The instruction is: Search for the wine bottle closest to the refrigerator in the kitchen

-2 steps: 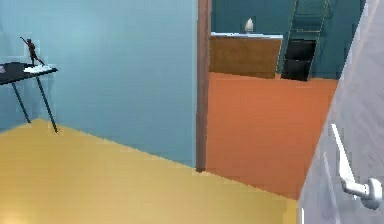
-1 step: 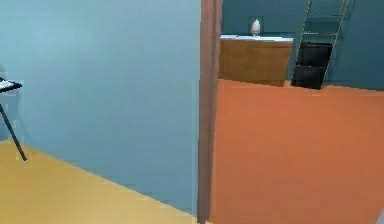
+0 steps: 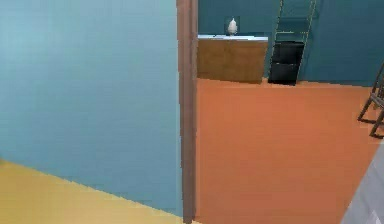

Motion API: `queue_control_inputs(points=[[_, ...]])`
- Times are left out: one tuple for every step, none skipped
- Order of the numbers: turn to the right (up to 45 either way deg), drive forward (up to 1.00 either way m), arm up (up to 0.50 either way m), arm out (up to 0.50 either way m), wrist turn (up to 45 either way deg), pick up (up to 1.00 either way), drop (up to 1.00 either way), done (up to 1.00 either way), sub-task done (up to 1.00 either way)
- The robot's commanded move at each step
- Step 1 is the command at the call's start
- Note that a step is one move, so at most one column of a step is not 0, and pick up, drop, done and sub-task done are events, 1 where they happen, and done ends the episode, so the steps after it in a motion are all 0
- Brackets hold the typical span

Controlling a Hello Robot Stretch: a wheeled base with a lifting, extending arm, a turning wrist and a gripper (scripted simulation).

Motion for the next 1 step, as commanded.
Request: queue_control_inputs(points=[[0.0,0.30,0.00,0.00,0.0,0.00,0.00,0.00,0.00]])
